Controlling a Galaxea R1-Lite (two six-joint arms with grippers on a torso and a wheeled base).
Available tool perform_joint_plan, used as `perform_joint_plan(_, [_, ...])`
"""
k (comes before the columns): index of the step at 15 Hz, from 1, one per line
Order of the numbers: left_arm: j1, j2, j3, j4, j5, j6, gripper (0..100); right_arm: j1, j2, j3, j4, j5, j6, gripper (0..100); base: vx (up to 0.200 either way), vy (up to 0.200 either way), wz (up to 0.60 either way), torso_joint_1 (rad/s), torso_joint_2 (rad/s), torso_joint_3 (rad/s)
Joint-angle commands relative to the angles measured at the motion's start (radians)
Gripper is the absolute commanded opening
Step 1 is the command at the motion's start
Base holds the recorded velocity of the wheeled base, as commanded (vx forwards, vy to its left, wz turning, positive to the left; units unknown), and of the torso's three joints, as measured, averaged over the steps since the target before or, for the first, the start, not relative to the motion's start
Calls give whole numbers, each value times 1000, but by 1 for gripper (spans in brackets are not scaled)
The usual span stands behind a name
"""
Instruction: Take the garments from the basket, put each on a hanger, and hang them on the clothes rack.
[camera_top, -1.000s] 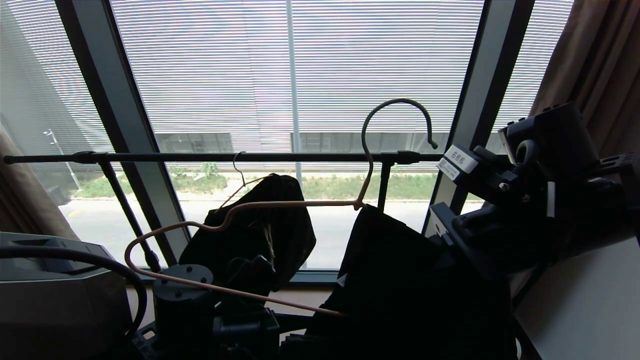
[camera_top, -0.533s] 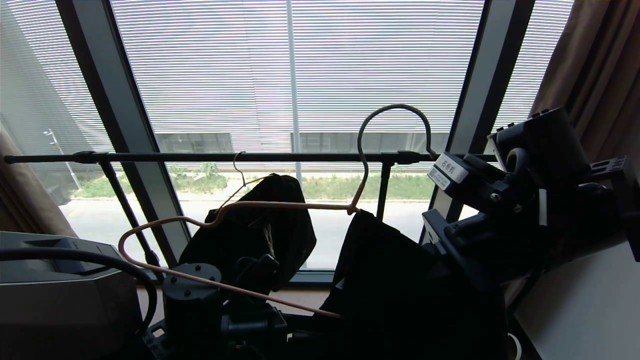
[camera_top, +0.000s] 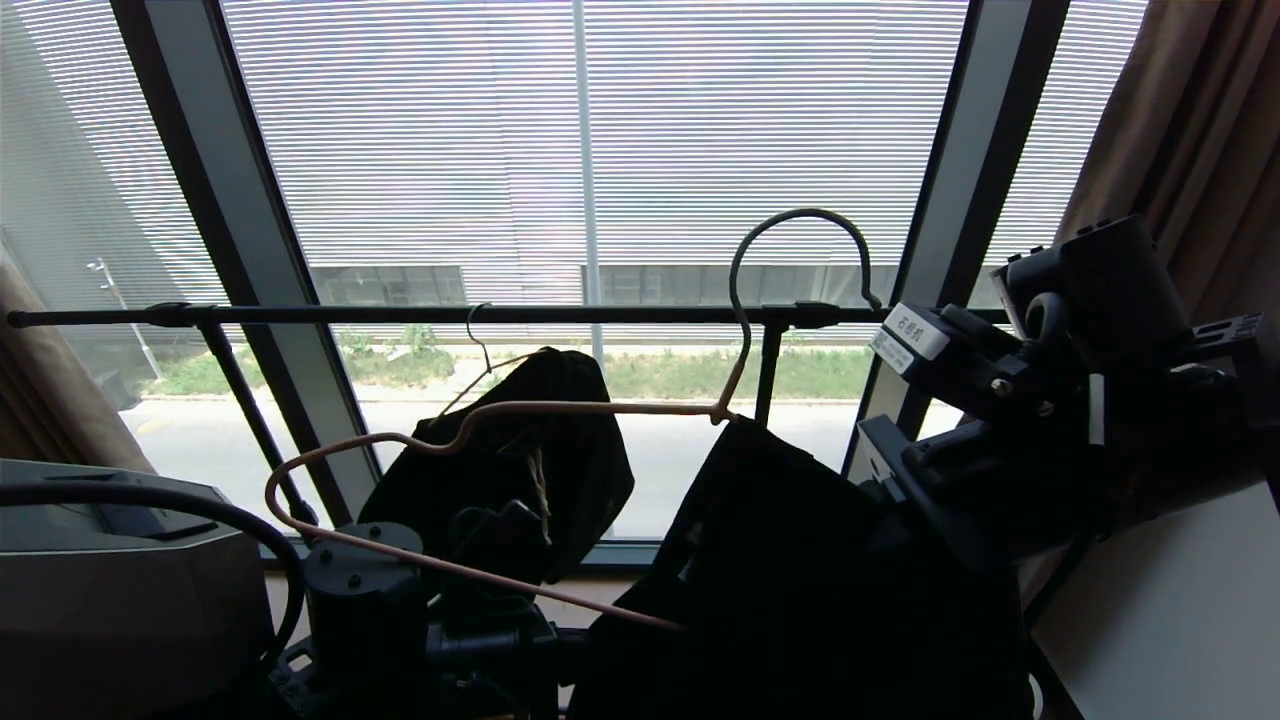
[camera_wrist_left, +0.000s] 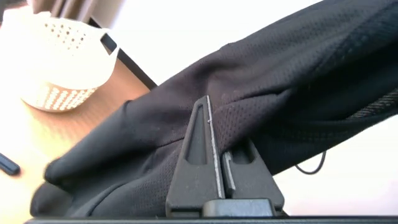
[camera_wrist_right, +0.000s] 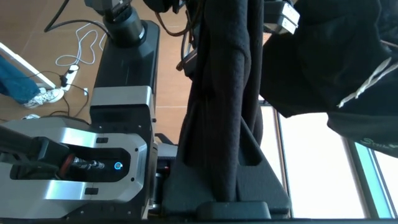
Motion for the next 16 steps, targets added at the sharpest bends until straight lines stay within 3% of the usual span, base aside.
perform_joint_plan(1, [57,-9,3,-2,-4,-1,0,-66,-28,25,-2,4,0,0,0,0,0,0,0,0])
perform_joint_plan(5, [96,-20,-15,-2,-4,-1,0,-164,-49,62,-4,16,0,0,0,0,0,0,0,0])
perform_joint_plan(7, [114,-32,-21,-2,-4,-1,0,-173,-46,67,-6,15,-5,0,0,0,0,0,0,0])
perform_joint_plan(12, [148,-60,-26,-2,-6,-1,0,-216,-14,119,-159,5,-8,0,0,0,0,0,0,0])
perform_joint_plan(16, [163,-73,-30,-2,-7,-1,0,-281,-21,128,-176,4,-23,0,0,0,0,0,0,0])
